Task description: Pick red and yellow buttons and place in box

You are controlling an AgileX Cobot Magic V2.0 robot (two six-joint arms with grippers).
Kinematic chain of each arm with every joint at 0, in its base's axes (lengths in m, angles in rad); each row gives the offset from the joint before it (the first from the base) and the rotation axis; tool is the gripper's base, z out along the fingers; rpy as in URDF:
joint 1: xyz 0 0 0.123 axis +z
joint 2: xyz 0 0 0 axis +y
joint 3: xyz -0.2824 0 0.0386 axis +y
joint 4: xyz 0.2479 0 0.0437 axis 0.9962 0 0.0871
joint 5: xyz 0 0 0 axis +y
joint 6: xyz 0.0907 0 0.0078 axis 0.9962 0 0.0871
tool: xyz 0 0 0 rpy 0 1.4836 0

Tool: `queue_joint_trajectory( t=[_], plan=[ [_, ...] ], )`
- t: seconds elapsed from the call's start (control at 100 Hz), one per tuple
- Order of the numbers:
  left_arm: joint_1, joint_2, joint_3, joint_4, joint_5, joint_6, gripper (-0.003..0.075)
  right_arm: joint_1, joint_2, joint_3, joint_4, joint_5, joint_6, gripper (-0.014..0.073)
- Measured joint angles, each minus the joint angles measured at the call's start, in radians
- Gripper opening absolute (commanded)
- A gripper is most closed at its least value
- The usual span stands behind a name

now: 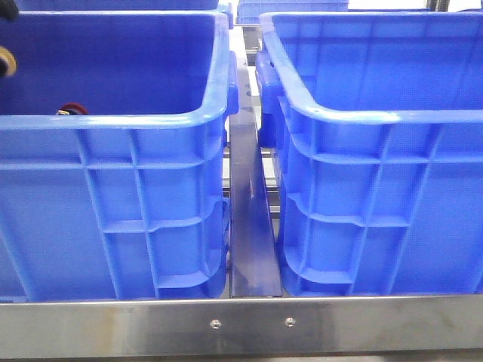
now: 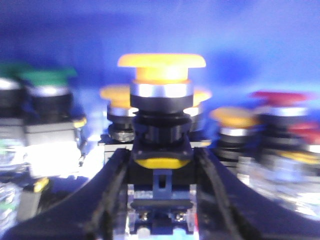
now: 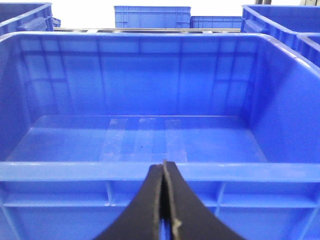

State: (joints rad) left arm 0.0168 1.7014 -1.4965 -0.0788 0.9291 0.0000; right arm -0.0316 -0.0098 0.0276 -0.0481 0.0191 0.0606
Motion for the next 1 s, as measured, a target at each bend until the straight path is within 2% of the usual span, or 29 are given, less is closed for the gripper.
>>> queue_joint_trajectory(
  t=[0.61,0.82,1.0],
  plan=[
    [0.0,-0.503,0.487,-0.036,-0.287,0.005,0.0081,0.0,0.0,0.0,0.0,0.0,0.0,-0.0103],
    [0.0,-0.653,0.612,-0.036,-0.315,0.005,0.0081,0.0,0.0,0.0,0.0,0.0,0.0,-0.0103],
    [-0.011,-0.733,0.647,-0.075,-0.31,0.05,0.008,0.0,0.0,0.0,0.0,0.0,0.0,-0.0103]
  ],
)
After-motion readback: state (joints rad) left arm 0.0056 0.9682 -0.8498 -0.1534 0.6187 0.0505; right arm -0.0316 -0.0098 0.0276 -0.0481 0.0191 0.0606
